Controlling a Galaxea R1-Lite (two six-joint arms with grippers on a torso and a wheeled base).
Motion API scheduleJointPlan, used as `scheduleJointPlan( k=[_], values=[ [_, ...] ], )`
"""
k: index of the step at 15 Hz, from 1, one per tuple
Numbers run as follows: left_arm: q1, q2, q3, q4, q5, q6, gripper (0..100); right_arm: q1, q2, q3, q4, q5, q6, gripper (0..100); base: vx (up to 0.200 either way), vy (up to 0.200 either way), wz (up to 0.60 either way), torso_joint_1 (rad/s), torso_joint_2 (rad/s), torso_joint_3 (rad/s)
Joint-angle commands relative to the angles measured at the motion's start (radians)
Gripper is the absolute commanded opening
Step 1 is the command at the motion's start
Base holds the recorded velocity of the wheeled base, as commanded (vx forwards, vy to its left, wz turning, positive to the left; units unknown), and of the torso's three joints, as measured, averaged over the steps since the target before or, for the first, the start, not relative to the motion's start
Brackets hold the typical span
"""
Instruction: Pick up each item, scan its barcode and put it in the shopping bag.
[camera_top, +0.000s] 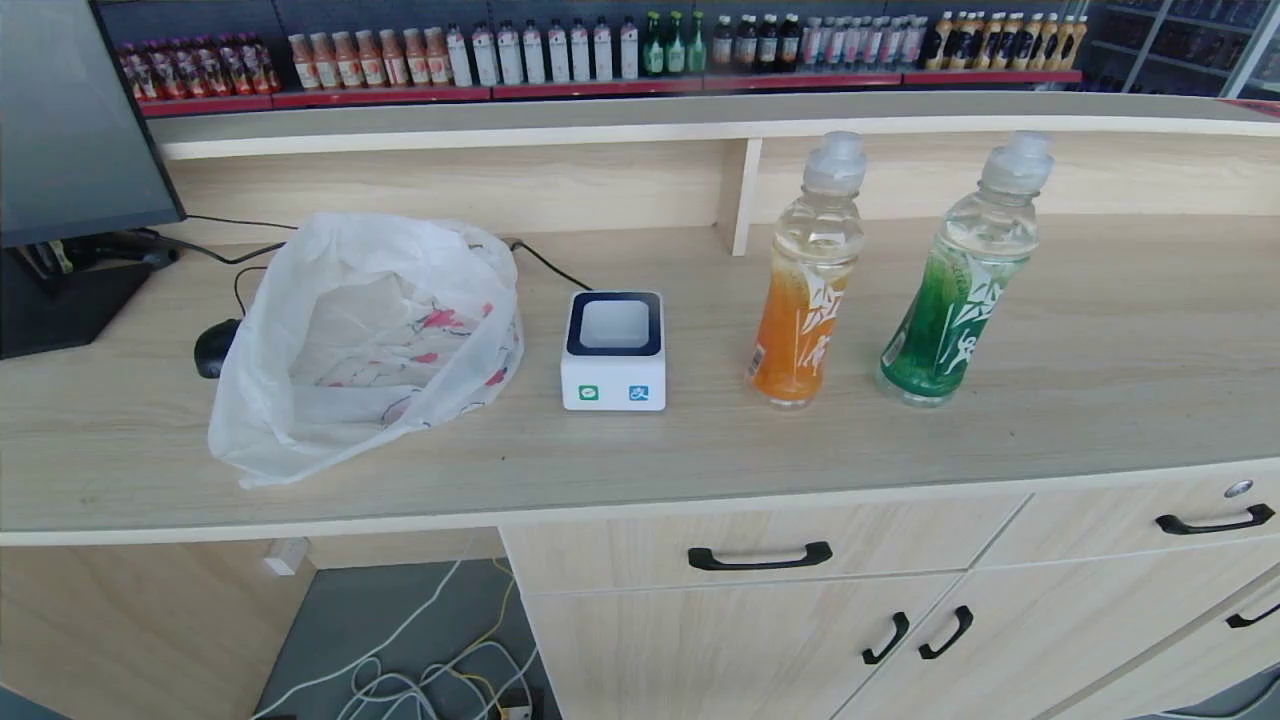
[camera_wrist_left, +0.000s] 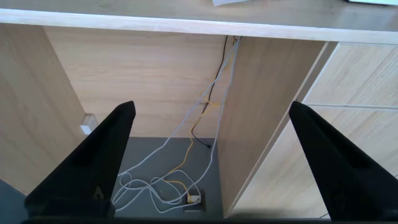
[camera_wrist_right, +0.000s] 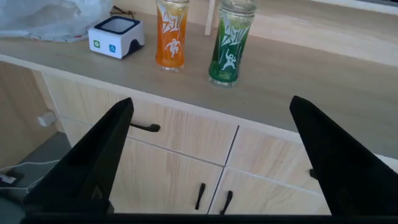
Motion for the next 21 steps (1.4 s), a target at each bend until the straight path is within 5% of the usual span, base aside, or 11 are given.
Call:
scheduleJointPlan(
  k=[1, 5, 8, 11, 15, 18, 19, 20, 21],
  values=[
    [0.000, 0.000, 0.000, 0.000, 0.000, 0.000, 100, 0.002, 0.082, -0.008, -0.002, 0.049, -0.040, 100, 0.000, 0.000, 0.00, 0.000, 0.00, 0.000],
    [0.000, 0.000, 0.000, 0.000, 0.000, 0.000, 100, 0.069, 0.237, -0.008, -0.074, 0.093, -0.067, 100, 0.000, 0.000, 0.00, 0.000, 0.00, 0.000],
    [0.000, 0.000, 0.000, 0.000, 0.000, 0.000, 100, 0.105, 0.372, -0.014, -0.137, 0.089, -0.241, 100, 0.000, 0.000, 0.00, 0.000, 0.00, 0.000],
    [0.000, 0.000, 0.000, 0.000, 0.000, 0.000, 100, 0.106, 0.469, -0.085, -0.137, 0.017, -0.389, 100, 0.000, 0.000, 0.00, 0.000, 0.00, 0.000],
    [0.000, 0.000, 0.000, 0.000, 0.000, 0.000, 100, 0.148, 0.507, -0.181, -0.143, -0.078, -0.393, 100, 0.000, 0.000, 0.00, 0.000, 0.00, 0.000],
    [0.000, 0.000, 0.000, 0.000, 0.000, 0.000, 100, 0.349, 0.566, -0.236, -0.187, -0.287, -0.392, 100, 0.000, 0.000, 0.00, 0.000, 0.00, 0.000],
    [0.000, 0.000, 0.000, 0.000, 0.000, 0.000, 100, 0.536, 0.621, -0.233, -0.252, -0.462, -0.381, 100, 0.000, 0.000, 0.00, 0.000, 0.00, 0.000],
    [0.000, 0.000, 0.000, 0.000, 0.000, 0.000, 100, 0.600, 0.645, -0.233, -0.279, -0.523, -0.370, 100, 0.000, 0.000, 0.00, 0.000, 0.00, 0.000],
    [0.000, 0.000, 0.000, 0.000, 0.000, 0.000, 100, 0.771, 0.734, -0.232, -0.404, -0.707, -0.330, 100, 0.000, 0.000, 0.00, 0.000, 0.00, 0.000]
  ],
)
